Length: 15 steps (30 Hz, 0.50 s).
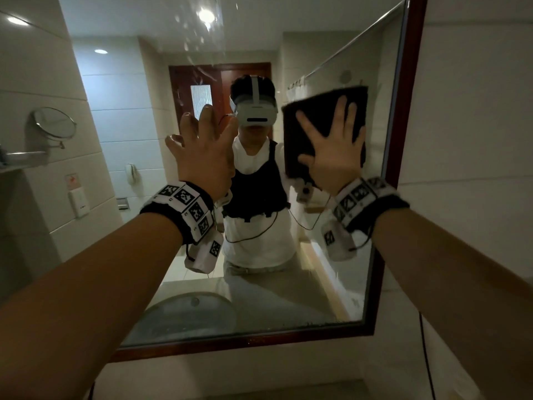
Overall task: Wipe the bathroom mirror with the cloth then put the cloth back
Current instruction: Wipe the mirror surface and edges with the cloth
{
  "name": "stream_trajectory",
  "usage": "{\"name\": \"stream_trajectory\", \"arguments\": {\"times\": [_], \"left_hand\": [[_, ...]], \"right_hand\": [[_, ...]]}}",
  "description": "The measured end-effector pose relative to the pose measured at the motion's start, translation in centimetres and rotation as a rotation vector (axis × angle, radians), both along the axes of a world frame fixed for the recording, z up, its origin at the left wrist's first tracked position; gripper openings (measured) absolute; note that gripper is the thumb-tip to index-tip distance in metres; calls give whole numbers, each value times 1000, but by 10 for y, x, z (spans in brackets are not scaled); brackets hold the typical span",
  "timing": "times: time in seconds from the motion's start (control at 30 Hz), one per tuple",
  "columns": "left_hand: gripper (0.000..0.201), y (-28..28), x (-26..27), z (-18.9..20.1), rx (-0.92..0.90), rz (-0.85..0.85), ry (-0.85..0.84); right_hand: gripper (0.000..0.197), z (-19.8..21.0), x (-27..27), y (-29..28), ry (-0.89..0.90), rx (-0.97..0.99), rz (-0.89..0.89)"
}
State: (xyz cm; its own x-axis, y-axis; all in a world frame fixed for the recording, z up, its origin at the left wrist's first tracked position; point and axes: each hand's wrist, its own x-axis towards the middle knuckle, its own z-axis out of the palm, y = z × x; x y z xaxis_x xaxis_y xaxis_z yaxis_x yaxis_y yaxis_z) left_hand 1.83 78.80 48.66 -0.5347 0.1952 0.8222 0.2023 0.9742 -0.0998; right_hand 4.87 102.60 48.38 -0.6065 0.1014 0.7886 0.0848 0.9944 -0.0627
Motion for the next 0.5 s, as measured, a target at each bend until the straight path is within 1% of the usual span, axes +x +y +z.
{"name": "stream_trajectory", "arguments": {"times": [0.1, 0.2, 0.27, 0.4, 0.47, 0.5], "left_hand": [[101, -1, 0, 1, 5, -6, -6], [102, 1, 0, 1, 9, -11, -15], [102, 1, 1, 1, 8, -3, -24], [98, 2, 2, 0, 9, -5, -26], [99, 2, 1, 1, 10, -5, -25], [99, 2, 2, 1, 10, -3, -26]], "right_hand": [[87, 38, 1, 4, 23, -66, 30], [86, 37, 2, 6, 25, -72, 24], [87, 18, 2, 6, 13, -52, 26], [92, -50, 2, 14, 73, 67, -32], [95, -68, 3, 18, 71, 107, -69], [96, -69, 3, 17, 68, 111, -77]]}}
